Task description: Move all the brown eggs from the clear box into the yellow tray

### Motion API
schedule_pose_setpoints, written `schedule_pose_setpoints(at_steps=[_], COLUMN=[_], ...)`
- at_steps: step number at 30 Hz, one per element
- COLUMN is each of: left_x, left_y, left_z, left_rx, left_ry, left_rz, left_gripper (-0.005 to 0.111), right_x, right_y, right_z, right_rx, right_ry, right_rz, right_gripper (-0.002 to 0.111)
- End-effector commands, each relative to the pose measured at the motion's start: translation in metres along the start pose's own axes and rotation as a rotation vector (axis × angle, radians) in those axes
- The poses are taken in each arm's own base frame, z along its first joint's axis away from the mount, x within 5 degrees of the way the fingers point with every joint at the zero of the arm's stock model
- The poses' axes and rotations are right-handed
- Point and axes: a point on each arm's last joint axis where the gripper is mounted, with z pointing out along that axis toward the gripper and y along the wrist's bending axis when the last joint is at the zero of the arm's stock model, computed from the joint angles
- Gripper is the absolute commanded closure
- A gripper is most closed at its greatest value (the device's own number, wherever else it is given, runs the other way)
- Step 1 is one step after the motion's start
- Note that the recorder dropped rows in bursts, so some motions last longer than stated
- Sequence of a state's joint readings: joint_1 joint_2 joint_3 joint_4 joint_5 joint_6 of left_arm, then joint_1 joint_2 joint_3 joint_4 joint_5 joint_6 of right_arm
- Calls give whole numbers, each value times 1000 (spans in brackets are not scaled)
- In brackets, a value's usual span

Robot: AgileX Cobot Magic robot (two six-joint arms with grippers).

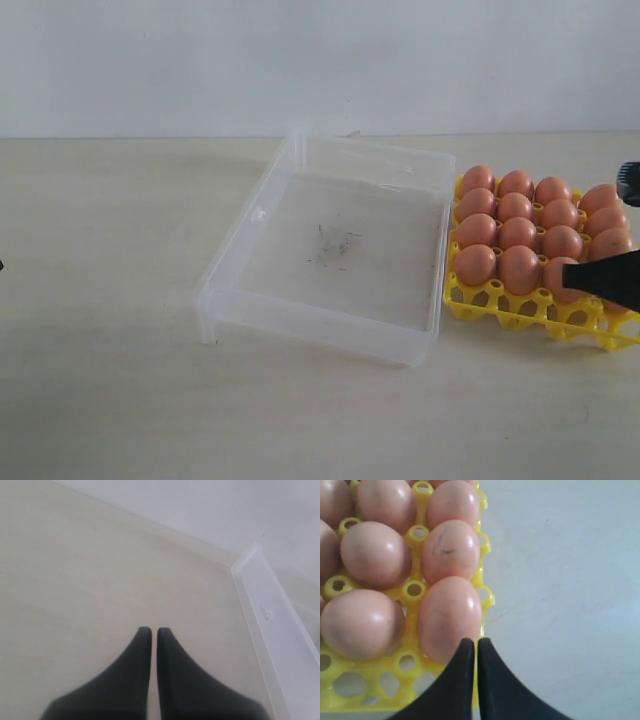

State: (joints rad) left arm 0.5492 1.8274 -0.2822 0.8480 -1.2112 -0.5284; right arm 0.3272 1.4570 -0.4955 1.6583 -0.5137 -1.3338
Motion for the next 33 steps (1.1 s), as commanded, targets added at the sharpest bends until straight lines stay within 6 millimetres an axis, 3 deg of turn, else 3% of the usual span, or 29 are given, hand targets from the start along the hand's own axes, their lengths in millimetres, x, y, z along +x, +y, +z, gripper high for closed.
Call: schedule_pose_setpoints(at_steps=[1,11,17,20,27,33], left_x=[-1,-1,-1,-1,-1,-1], left_y=[-2,-2,-2,-2,-2,-2], left_z=[0,0,0,0,0,0], left_rx=[7,7,7,7,7,7], left_ry=[-11,-11,-11,-11,-11,-11], left_rz=[11,11,11,11,11,11], left_gripper=[103,103,103,103,103,103], right_x=[-2,10,20,13,-20,-14], right_y=[1,5,16,10,-8,-2], right_z=[4,24,34,26,-23,-13], right_rx=[-71,-18,-103,-68,-103,-123], right_ry=[8,58,114,77,-123,-74], right_rz=[-15,-70,-134,-149,20,-6], right_gripper=[109,109,109,109,109,109])
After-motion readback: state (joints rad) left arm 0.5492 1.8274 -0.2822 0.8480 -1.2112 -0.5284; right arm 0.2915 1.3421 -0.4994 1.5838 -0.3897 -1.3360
